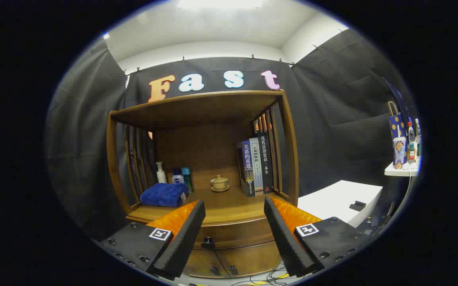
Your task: Pull open the drawer, take out the items inside it, and place them on the countertop above the cabinet.
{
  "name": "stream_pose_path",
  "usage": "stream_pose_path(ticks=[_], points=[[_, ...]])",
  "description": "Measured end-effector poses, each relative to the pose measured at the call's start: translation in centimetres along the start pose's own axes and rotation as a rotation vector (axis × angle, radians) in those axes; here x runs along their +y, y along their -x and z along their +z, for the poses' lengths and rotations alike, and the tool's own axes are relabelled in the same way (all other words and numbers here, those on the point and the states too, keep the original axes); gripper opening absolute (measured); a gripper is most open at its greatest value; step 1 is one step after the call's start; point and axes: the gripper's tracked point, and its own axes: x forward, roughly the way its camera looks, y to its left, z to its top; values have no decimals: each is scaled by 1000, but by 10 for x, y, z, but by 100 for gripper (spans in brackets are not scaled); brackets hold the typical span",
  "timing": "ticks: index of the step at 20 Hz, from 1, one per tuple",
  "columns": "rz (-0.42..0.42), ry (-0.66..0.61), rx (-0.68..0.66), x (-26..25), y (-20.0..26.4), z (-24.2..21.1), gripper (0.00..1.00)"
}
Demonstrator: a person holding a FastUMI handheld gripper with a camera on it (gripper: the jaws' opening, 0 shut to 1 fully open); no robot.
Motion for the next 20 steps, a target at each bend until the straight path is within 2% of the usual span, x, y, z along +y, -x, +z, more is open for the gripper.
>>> stream_pose_path(ticks=[20], points=[[53, -5, 32, 25, -11, -28, 98]])
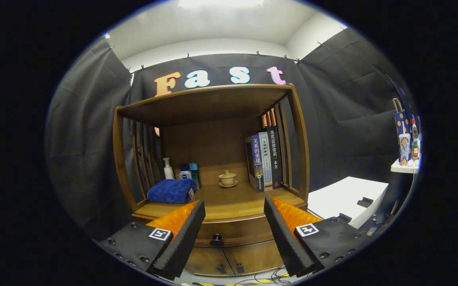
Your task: Pull open the drawer, take out the items inside it, and place them on the countertop above the cabinet.
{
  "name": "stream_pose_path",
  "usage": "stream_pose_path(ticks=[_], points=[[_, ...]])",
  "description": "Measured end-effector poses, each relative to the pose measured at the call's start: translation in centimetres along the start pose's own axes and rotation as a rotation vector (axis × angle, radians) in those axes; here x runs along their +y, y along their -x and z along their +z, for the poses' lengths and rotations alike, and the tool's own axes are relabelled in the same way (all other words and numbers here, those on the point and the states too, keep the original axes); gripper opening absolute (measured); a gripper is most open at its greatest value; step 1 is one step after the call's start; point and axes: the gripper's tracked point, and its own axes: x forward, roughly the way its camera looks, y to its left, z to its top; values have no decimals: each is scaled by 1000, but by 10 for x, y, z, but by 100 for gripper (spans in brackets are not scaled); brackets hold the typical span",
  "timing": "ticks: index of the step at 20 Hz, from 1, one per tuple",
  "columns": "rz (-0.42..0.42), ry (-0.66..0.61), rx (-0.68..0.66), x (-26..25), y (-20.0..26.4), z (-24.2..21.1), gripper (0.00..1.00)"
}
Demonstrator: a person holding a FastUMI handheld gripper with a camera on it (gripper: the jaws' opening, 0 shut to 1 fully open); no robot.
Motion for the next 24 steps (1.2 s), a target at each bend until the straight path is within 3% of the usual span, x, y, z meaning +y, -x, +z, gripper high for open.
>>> stream_pose_path(ticks=[6, 11, 15, 23, 24], points=[[41, -31, 24, 18, -32, -54, 98], [68, 56, 60, 27, -51, -110, 98], [110, 48, 121, 36, -60, -155, 99], [109, 43, 236, 35, -88, -224, 98], [107, 39, 246, 34, -90, -230, 94]])
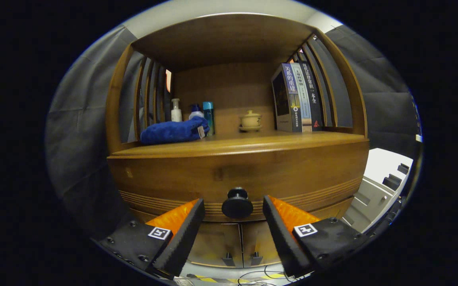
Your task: Pull open the drawer, take out the items inside it, and place them on the countertop above the cabinet.
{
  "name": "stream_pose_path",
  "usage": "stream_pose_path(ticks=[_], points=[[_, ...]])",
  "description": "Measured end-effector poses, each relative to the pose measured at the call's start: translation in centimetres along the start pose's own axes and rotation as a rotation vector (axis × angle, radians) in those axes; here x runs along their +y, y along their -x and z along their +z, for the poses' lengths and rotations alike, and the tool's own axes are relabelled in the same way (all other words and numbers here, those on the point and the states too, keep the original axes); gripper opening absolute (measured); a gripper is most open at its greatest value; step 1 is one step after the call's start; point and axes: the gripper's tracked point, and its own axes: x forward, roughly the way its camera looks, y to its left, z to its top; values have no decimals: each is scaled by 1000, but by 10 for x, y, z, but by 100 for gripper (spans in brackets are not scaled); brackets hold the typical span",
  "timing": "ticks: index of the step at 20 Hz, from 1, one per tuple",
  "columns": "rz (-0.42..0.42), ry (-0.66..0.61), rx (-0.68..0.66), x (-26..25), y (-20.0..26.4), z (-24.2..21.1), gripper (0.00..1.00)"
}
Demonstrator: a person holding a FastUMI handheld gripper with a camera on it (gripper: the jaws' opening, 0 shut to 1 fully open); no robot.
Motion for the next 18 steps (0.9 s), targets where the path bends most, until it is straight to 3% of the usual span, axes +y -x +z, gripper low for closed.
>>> stream_pose_path(ticks=[9, 12, 18], points=[[-8, -32, 8, -6, -18, -3, 55], [-11, -55, 13, -7, -19, -4, 47], [-50, 19, -5, -10, -21, -3, 35]])
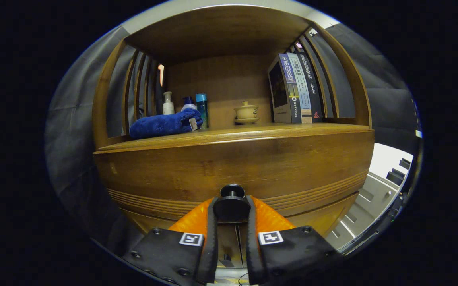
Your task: Pull open the drawer, take out the items inside it, and place them on the countertop above the cabinet.
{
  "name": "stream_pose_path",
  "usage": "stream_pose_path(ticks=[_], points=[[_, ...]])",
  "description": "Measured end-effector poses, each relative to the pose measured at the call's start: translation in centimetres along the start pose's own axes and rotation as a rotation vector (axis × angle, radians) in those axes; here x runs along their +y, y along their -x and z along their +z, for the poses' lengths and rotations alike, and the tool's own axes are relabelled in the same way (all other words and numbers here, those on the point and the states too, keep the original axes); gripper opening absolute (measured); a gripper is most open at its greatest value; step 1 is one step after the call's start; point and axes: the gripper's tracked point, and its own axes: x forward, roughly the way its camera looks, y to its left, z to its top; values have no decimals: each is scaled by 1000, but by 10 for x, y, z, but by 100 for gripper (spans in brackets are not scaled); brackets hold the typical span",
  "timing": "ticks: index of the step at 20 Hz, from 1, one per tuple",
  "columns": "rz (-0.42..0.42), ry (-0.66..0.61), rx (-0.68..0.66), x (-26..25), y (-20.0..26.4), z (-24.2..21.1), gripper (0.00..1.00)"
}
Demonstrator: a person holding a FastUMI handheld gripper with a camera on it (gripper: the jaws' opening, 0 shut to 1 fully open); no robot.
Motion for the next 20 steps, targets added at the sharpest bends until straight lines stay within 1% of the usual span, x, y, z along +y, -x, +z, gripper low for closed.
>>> stream_pose_path(ticks=[1, 4, 14, 20], points=[[-3, 3, 6, 0, 4, -1, 31], [-3, -28, 13, 1, 15, -2, 31], [-5, -17, 41, 0, 64, -9, 31], [-27, -23, 61, -1, 69, -9, 31]])
